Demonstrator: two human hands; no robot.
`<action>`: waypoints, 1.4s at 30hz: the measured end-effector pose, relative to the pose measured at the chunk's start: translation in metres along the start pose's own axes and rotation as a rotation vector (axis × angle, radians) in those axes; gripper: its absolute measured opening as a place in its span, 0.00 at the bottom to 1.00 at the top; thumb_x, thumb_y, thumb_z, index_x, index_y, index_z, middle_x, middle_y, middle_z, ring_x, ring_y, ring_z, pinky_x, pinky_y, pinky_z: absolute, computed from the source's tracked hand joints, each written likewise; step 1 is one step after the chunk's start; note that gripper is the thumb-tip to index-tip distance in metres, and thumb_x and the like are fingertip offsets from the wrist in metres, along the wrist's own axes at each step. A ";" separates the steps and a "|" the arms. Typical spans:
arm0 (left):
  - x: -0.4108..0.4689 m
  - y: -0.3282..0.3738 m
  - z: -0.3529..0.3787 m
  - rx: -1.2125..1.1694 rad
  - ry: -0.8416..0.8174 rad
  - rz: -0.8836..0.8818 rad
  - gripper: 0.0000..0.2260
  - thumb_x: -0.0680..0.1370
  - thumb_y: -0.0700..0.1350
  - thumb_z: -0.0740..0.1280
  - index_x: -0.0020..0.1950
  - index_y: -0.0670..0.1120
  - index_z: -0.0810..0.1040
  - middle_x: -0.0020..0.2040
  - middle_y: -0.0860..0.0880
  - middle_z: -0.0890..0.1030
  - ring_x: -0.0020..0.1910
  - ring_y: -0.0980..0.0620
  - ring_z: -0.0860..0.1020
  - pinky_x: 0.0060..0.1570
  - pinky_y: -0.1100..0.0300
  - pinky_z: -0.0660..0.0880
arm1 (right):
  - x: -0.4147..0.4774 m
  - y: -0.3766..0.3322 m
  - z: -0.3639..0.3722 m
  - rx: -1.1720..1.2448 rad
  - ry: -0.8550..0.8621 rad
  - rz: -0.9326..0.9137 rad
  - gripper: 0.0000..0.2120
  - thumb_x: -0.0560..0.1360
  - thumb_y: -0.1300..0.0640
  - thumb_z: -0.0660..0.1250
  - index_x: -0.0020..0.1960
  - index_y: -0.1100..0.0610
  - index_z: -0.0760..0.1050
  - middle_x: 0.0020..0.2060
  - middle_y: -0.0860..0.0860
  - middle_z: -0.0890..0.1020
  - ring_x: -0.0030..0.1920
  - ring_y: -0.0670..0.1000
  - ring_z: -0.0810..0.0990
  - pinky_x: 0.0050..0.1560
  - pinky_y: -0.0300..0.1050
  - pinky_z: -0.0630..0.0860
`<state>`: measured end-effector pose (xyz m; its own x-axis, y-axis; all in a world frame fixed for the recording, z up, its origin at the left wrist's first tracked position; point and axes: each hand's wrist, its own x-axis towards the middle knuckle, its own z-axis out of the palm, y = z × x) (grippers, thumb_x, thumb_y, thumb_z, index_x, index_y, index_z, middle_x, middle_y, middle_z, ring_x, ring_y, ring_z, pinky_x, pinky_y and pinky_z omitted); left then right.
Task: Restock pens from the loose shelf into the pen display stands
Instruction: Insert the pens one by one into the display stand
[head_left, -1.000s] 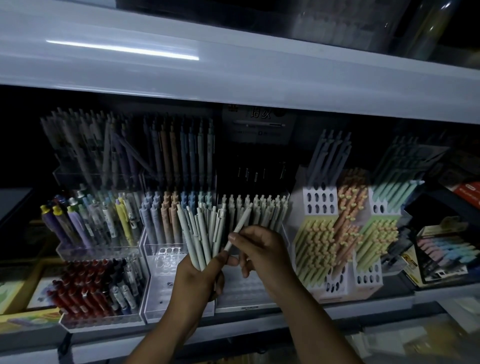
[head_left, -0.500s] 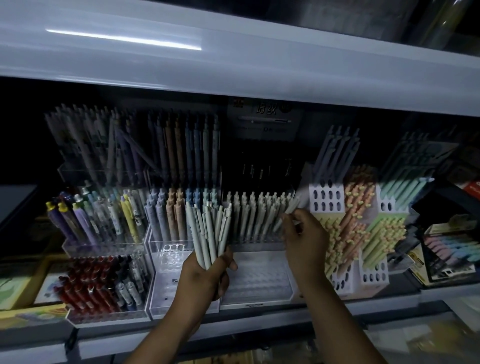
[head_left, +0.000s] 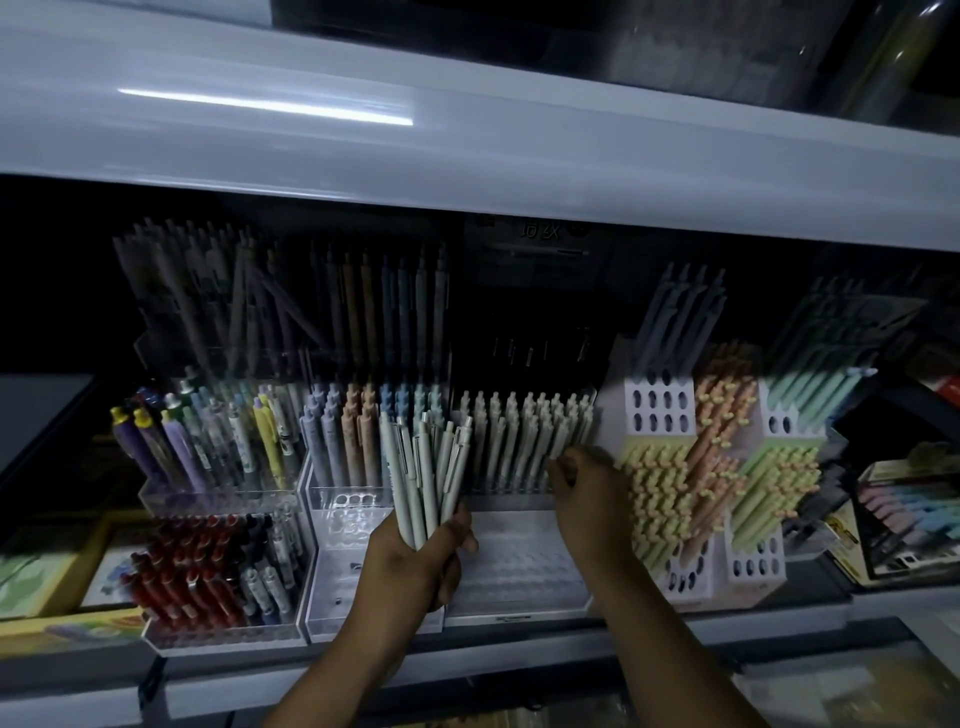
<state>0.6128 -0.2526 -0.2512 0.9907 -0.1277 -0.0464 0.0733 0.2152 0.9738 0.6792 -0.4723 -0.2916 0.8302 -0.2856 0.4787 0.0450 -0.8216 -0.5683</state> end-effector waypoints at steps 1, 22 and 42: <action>0.000 0.000 0.000 -0.001 0.006 -0.002 0.08 0.83 0.38 0.64 0.46 0.34 0.76 0.25 0.48 0.75 0.19 0.52 0.64 0.22 0.64 0.62 | -0.001 0.001 0.001 -0.015 0.001 -0.004 0.10 0.78 0.59 0.71 0.39 0.62 0.76 0.35 0.56 0.78 0.33 0.54 0.78 0.35 0.45 0.72; 0.000 -0.002 0.000 0.021 0.022 0.037 0.18 0.81 0.47 0.66 0.39 0.33 0.79 0.21 0.43 0.69 0.18 0.50 0.65 0.23 0.61 0.64 | -0.037 -0.093 -0.033 0.639 -0.368 0.147 0.09 0.79 0.54 0.70 0.44 0.59 0.80 0.27 0.49 0.80 0.27 0.44 0.77 0.31 0.37 0.71; -0.001 -0.003 -0.001 0.075 0.051 0.089 0.10 0.77 0.50 0.69 0.39 0.46 0.83 0.22 0.41 0.70 0.20 0.48 0.67 0.24 0.58 0.66 | -0.050 -0.102 -0.032 0.655 -0.304 0.215 0.09 0.78 0.57 0.71 0.41 0.60 0.81 0.25 0.47 0.79 0.26 0.44 0.76 0.30 0.37 0.70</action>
<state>0.6122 -0.2520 -0.2543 0.9976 -0.0612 0.0318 -0.0223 0.1499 0.9885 0.6152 -0.3905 -0.2361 0.9706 -0.1797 0.1601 0.1069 -0.2741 -0.9557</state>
